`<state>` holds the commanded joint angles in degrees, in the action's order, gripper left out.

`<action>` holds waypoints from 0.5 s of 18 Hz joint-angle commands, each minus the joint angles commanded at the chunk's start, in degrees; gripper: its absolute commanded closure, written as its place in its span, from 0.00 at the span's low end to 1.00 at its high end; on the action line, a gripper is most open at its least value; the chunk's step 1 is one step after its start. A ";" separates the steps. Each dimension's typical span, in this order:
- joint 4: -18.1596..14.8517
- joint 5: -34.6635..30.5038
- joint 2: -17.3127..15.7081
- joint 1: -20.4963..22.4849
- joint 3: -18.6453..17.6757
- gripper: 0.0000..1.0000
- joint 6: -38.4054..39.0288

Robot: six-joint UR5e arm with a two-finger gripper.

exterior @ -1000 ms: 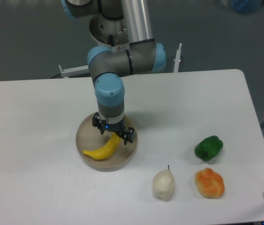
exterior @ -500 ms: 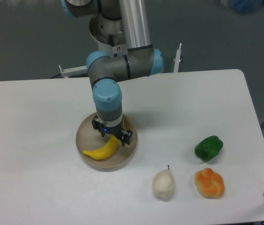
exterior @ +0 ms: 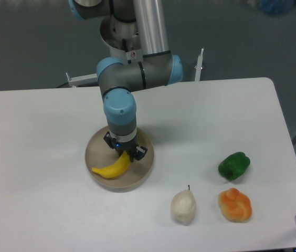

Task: Pick up the banana from the plate
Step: 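Lower the open gripper onto the banana and close on it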

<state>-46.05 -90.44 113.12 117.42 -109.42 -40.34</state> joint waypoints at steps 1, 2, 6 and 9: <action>0.00 0.00 -0.26 0.00 0.00 0.57 -0.17; 0.00 0.00 -0.35 0.00 0.09 0.57 -0.18; -0.09 0.00 -0.62 0.09 0.26 0.64 -0.26; -0.18 -0.09 -0.79 0.18 0.35 0.67 -0.44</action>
<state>-46.23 -90.53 112.33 117.60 -109.07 -40.78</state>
